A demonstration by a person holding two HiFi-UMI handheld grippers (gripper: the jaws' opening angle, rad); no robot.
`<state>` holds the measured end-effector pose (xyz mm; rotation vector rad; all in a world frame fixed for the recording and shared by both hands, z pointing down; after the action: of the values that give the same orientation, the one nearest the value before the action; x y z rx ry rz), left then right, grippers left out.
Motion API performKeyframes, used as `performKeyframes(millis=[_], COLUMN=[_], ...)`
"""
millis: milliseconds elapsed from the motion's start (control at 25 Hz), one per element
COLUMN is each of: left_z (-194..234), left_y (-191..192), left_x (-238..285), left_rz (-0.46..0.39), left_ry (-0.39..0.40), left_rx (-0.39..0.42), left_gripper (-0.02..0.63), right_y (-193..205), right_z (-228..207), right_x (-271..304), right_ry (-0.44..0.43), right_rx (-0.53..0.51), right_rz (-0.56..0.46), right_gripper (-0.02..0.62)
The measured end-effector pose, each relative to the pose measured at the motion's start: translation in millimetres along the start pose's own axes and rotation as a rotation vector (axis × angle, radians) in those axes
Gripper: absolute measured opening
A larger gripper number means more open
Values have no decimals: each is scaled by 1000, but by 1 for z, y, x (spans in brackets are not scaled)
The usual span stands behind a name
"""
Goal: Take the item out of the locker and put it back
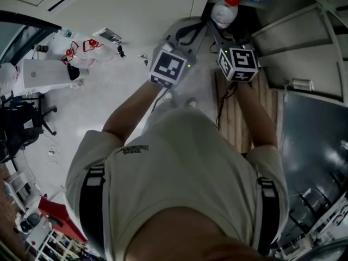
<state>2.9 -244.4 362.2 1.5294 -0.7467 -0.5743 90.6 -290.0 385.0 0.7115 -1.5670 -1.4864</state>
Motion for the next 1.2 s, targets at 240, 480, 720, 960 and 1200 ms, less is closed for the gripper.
performKeyframes(millis=[240,480,720,960,1200], left_z=[-2,-6,-11,-13,-16], left_y=[24,47,60,69,71], left_x=[8,15,16,15,12], left_rz=[1,27,43,72,87], left_ry=[-15,-22,-17,-16,-13], left_rx=[-10,-24,-31,-45,-47], left_gripper=[12,12,12,12,12], right_y=[34,71,80,81,75], right_z=[-7,-6,-10,-10,-12], right_x=[25,39,44,45,43], right_ry=[20,27,49,39,37], right_rx=[2,16,36,31,-3], right_rz=[29,74,35,55,61], right_gripper=[299,299,301,314,336])
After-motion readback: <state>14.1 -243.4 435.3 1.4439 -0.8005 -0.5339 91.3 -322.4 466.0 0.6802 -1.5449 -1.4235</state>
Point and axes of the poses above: the fingertips, and each gripper's own axes: x forward along the fingers, z to its left, y out of its underside, the point moved 4 cm from there along -x, backward along the fingers, and after that the axes turned 3 degrees about z, right-handed, at the moved point
